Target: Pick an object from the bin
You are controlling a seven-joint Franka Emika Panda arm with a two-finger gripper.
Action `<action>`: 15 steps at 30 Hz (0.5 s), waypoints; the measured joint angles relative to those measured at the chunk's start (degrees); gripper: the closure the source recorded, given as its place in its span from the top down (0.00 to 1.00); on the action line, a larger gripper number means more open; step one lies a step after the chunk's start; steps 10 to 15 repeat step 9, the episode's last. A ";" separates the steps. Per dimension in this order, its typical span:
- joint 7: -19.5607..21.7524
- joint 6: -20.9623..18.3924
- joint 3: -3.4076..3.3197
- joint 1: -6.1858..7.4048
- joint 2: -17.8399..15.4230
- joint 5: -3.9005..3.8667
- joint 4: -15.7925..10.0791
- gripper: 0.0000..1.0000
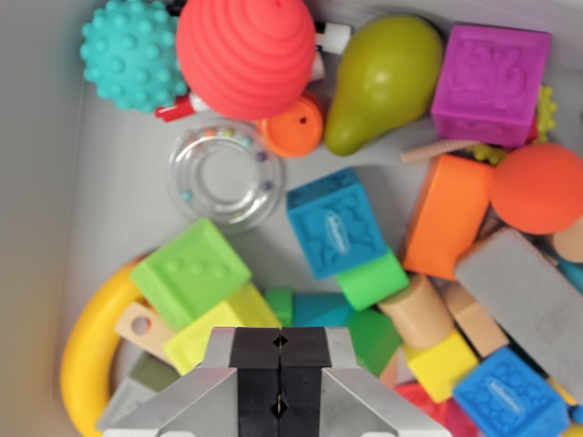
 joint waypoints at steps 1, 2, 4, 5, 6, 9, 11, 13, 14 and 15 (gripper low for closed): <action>0.00 -0.16 0.01 0.00 -0.08 0.00 0.04 0.00; 0.00 -0.25 0.01 0.00 -0.12 0.01 0.06 0.00; 0.00 -0.47 0.02 0.00 -0.27 0.01 0.13 0.00; 0.00 -0.53 0.02 0.00 -0.31 0.01 0.15 0.00; 0.00 -0.52 0.02 0.00 -0.32 0.01 0.15 0.00; 0.00 -0.52 0.02 0.00 -0.28 0.01 0.14 0.00; 0.00 -0.52 0.02 0.00 -0.28 0.01 0.14 0.00; 0.00 -0.52 0.02 0.00 -0.28 0.01 0.14 0.00; 0.00 -0.52 0.02 0.00 -0.28 0.01 0.14 0.00; 0.00 -0.52 0.02 0.00 -0.28 0.01 0.14 0.00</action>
